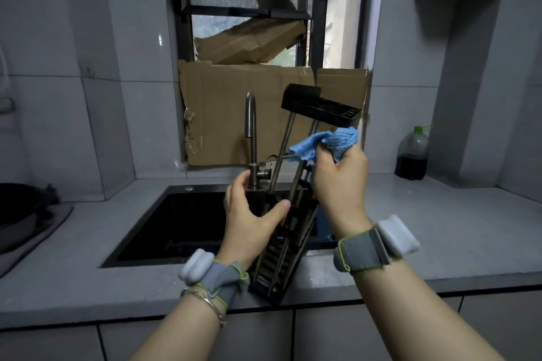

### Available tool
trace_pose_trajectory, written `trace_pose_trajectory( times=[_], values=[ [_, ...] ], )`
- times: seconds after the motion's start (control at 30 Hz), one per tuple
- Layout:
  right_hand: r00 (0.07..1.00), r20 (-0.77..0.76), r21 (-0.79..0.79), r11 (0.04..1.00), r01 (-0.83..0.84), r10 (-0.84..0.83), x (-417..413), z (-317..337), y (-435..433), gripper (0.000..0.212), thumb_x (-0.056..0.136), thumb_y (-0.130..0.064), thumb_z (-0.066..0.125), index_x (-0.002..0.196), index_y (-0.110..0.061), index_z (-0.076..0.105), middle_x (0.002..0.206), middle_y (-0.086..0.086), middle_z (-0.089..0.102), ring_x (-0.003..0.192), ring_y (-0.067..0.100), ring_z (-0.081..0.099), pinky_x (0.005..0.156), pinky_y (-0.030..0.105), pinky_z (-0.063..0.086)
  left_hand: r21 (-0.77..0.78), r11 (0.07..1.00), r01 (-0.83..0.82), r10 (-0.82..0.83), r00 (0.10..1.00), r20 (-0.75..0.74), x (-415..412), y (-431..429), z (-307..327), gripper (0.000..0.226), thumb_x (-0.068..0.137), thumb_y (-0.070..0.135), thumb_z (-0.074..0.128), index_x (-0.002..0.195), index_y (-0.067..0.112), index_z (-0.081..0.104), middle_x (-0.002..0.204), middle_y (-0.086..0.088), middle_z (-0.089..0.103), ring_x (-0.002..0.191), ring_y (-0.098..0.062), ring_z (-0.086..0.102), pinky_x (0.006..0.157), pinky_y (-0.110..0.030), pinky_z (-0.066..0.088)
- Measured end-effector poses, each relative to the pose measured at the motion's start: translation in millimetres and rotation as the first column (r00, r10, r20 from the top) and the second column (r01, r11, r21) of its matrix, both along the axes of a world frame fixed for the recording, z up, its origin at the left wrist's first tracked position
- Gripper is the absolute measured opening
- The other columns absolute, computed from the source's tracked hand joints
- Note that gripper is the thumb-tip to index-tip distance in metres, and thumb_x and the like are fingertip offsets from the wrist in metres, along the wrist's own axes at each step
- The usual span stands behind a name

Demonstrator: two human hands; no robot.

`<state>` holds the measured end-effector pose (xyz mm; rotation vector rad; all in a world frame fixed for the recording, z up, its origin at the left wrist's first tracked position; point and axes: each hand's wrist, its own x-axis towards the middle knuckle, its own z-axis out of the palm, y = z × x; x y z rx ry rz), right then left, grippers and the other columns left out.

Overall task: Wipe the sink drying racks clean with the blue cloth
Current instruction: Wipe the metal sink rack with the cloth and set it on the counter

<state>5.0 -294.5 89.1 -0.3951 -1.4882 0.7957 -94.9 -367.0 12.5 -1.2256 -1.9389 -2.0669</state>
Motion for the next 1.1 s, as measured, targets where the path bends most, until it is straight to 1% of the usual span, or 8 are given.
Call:
trace_pose_trajectory(
  times=[0.13, 0.2, 0.33, 0.47, 0.57, 0.67, 0.87, 1.1],
  values=[
    [0.998, -0.043, -0.037, 0.999, -0.04, 0.038, 3, 11, 13, 0.016, 0.092, -0.007, 0.05, 0.08, -0.018, 0.049, 0.068, -0.006, 0.049, 0.051, -0.007, 0.044, 0.048, 0.011, 0.034, -0.281, 0.913, 0.296, -0.299, 0.954, 0.034, 0, 4, -20, 0.049, 0.065, 0.035, 0.081, 0.107, 0.022, 0.059, 0.098, 0.008, 0.067, 0.087, 0.004, 0.061, 0.083, -0.015, 0.046],
    [0.997, -0.024, -0.054, 0.996, -0.071, 0.069, 3, 3, 15, 0.011, 0.092, -0.003, 0.046, 0.091, -0.013, 0.049, 0.072, -0.007, 0.05, 0.055, -0.009, 0.047, 0.051, 0.009, 0.036, -0.264, 0.926, 0.269, -0.277, 0.961, 0.009, 8, 9, -25, 0.018, 0.077, 0.018, 0.075, 0.083, 0.025, 0.06, 0.078, 0.012, 0.065, 0.067, 0.012, 0.058, 0.068, -0.007, 0.044],
    [0.991, 0.125, -0.07, 0.997, -0.032, 0.04, 6, -46, 9, 0.023, 0.084, 0.007, 0.044, 0.094, -0.014, 0.048, 0.086, 0.001, 0.053, 0.071, -0.003, 0.05, 0.062, 0.019, 0.04, -0.154, 0.936, 0.317, -0.291, 0.942, 0.169, 16, 13, -30, 0.017, 0.086, 0.007, 0.065, 0.075, 0.019, 0.061, 0.059, 0.011, 0.061, 0.059, -0.005, 0.057, 0.055, -0.02, 0.048],
    [0.968, 0.248, -0.044, 0.999, -0.018, 0.028, 9, -45, 20, 0.039, 0.08, 0.007, 0.044, 0.112, -0.015, 0.045, 0.104, 0.009, 0.053, 0.089, 0.017, 0.053, 0.075, 0.031, 0.042, -0.005, 0.912, 0.411, -0.383, 0.854, 0.353, 24, 17, -23, 0.002, 0.088, 0.017, 0.061, 0.087, 0.018, 0.063, 0.075, 0.003, 0.065, 0.068, -0.009, 0.061, 0.059, -0.023, 0.05],
    [0.989, 0.144, -0.019, 0.999, -0.032, 0.035, 15, -29, 21, 0.071, 0.077, 0.01, 0.044, 0.136, -0.026, 0.026, 0.126, 0.012, 0.044, 0.105, 0.024, 0.053, 0.088, 0.036, 0.047, 0.037, 0.886, 0.462, -0.428, 0.784, 0.449, 25, 21, -19, 0.027, 0.09, 0.039, 0.048, 0.093, 0.017, 0.064, 0.085, -0.002, 0.068, 0.076, -0.018, 0.064, 0.067, -0.03, 0.052],
    [0.998, -0.038, 0.135, 0.99, 0.048, -0.043, 17, -12, 11, 0.054, 0.071, 0.002, 0.05, 0.114, -0.027, 0.035, 0.116, 0.01, 0.043, 0.102, 0.019, 0.05, 0.086, 0.023, 0.046, -0.006, 0.929, 0.37, -0.35, 0.884, 0.31, 26, 25, -16, 0.03, 0.096, 0.034, 0.046, 0.083, 0.015, 0.066, 0.082, -0.001, 0.069, 0.079, -0.012, 0.063, 0.074, -0.028, 0.05],
    [1.0, 0.006, 0.112, 0.994, -0.014, 0.014, 0, 1, 5, 0.02, 0.078, -0.018, 0.058, 0.088, -0.031, 0.049, 0.108, 0.001, 0.044, 0.091, -0.006, 0.046, 0.08, 0.009, 0.039, -0.003, 0.941, 0.339, -0.334, 0.93, 0.155, 30, 30, -11, 0.027, 0.095, 0.012, 0.051, 0.07, 0.005, 0.059, 0.066, 0.001, 0.06, 0.054, 0.005, 0.05, 0.053, -0.01, 0.04],
    [0.922, 0.301, 0.287, 0.945, 0.158, -0.246, 8, -47, 15, 0.022, 0.073, 0.006, 0.059, 0.089, -0.006, 0.068, 0.093, 0.009, 0.065, 0.086, 0.023, 0.06, 0.079, 0.037, 0.051, 0.023, 0.939, 0.342, -0.337, 0.908, 0.25, 31, 35, -20, 0.031, 0.094, 0.002, 0.05, 0.068, 0.014, 0.06, 0.057, 0.01, 0.062, 0.06, -0.004, 0.056, 0.059, -0.026, 0.05]
  ],
)
